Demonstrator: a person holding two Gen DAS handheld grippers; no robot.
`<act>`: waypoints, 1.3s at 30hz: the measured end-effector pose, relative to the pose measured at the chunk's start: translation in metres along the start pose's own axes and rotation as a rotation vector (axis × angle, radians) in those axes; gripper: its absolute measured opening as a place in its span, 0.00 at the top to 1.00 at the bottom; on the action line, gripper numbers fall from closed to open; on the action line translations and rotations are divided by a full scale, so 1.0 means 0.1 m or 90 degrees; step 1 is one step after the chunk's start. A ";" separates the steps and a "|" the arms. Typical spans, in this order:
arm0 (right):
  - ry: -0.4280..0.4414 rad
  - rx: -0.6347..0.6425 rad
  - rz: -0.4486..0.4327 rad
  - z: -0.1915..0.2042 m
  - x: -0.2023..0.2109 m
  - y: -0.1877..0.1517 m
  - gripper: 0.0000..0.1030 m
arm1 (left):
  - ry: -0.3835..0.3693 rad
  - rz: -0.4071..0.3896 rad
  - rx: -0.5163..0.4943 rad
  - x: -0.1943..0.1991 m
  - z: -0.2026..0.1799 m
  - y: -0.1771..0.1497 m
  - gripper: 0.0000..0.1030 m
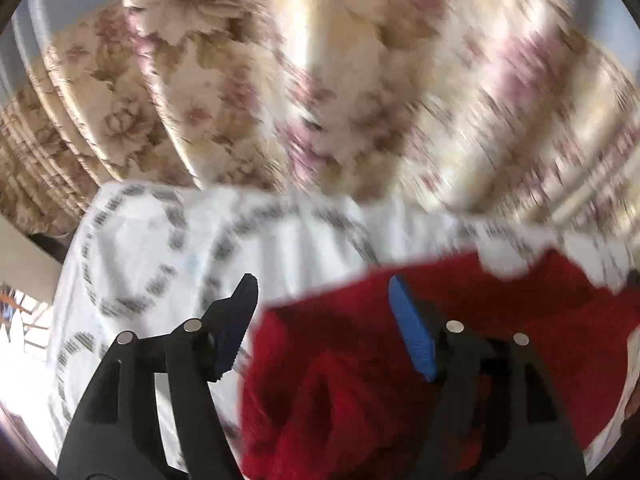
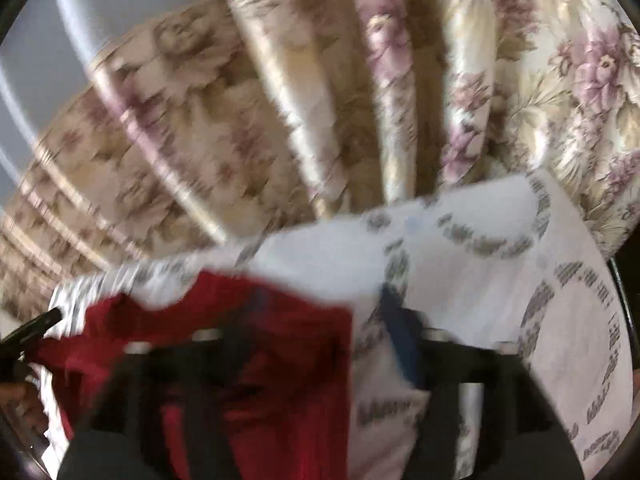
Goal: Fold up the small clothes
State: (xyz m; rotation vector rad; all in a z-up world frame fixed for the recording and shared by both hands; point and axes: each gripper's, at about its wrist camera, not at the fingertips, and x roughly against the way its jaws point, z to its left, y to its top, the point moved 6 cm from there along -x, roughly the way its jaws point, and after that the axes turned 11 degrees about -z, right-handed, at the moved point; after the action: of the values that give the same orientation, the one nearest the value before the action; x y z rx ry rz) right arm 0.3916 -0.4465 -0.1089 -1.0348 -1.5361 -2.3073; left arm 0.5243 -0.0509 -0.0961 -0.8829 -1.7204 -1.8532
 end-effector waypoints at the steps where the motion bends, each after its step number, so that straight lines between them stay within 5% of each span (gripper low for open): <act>1: -0.001 -0.005 -0.003 -0.02 -0.01 0.05 0.36 | 0.010 -0.005 0.006 0.01 0.06 0.07 0.33; 8: 0.019 0.074 -0.053 -0.07 0.41 0.07 0.34 | 0.035 -0.068 -0.037 0.38 0.32 0.00 0.28; 15: 0.042 0.118 0.002 -0.06 0.42 -0.37 0.34 | 0.010 -0.041 -0.091 0.31 0.15 -0.52 0.28; 24: 0.046 0.179 0.034 0.25 0.21 -0.61 0.37 | -0.007 -0.034 -0.154 0.08 -0.25 -0.55 0.29; 26: 0.047 0.194 0.052 0.30 0.12 -0.67 0.58 | 0.008 -0.027 -0.173 -0.01 -0.27 -0.60 0.41; 28: 0.033 0.208 0.041 0.32 0.12 -0.67 0.89 | 0.018 -0.032 -0.165 -0.04 -0.22 -0.60 0.79; 29: 0.022 0.208 0.030 0.30 0.13 -0.65 0.89 | 0.032 -0.034 -0.156 -0.04 -0.16 -0.60 0.90; 39: -0.022 0.195 -0.057 0.18 0.28 -0.35 0.91 | 0.117 -0.143 -0.100 0.32 0.32 -0.37 0.91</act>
State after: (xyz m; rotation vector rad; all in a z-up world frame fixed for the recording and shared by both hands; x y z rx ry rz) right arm 0.3614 -0.4094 -0.1134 -0.9463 -1.9092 -2.0280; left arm 0.4800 -0.0123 -0.0983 -0.5728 -1.6334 -2.1677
